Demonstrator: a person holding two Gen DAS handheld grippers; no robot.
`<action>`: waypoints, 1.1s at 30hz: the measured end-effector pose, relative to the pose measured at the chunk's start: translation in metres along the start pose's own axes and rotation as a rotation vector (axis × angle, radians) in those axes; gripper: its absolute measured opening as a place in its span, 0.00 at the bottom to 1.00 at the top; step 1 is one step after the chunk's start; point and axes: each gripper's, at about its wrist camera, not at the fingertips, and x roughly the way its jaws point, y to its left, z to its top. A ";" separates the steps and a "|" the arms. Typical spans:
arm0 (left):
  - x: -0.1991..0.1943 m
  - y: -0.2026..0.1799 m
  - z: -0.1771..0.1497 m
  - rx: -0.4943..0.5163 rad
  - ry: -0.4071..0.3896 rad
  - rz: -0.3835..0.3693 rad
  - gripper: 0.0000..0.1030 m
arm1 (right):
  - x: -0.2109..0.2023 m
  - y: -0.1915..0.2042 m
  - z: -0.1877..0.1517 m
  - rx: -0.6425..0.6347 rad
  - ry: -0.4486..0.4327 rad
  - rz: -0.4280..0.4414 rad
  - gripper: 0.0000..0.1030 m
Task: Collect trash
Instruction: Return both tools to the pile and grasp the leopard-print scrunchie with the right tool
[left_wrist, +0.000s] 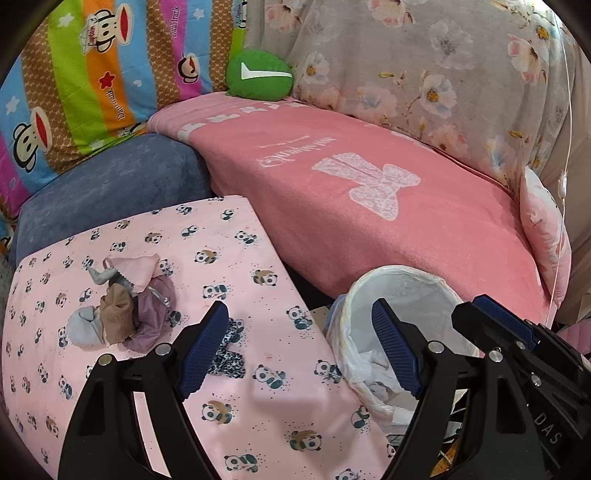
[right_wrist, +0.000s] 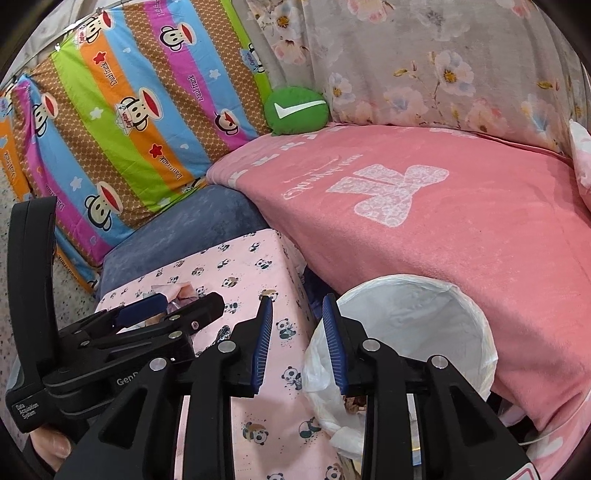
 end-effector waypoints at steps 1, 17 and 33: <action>0.000 0.005 -0.001 -0.010 0.000 0.004 0.74 | 0.002 0.004 -0.002 -0.004 0.006 0.004 0.29; -0.001 0.129 -0.026 -0.173 0.037 0.160 0.78 | 0.076 0.078 -0.048 -0.074 0.166 0.059 0.35; 0.031 0.244 -0.047 -0.339 0.108 0.240 0.78 | 0.161 0.113 -0.079 -0.090 0.288 0.029 0.39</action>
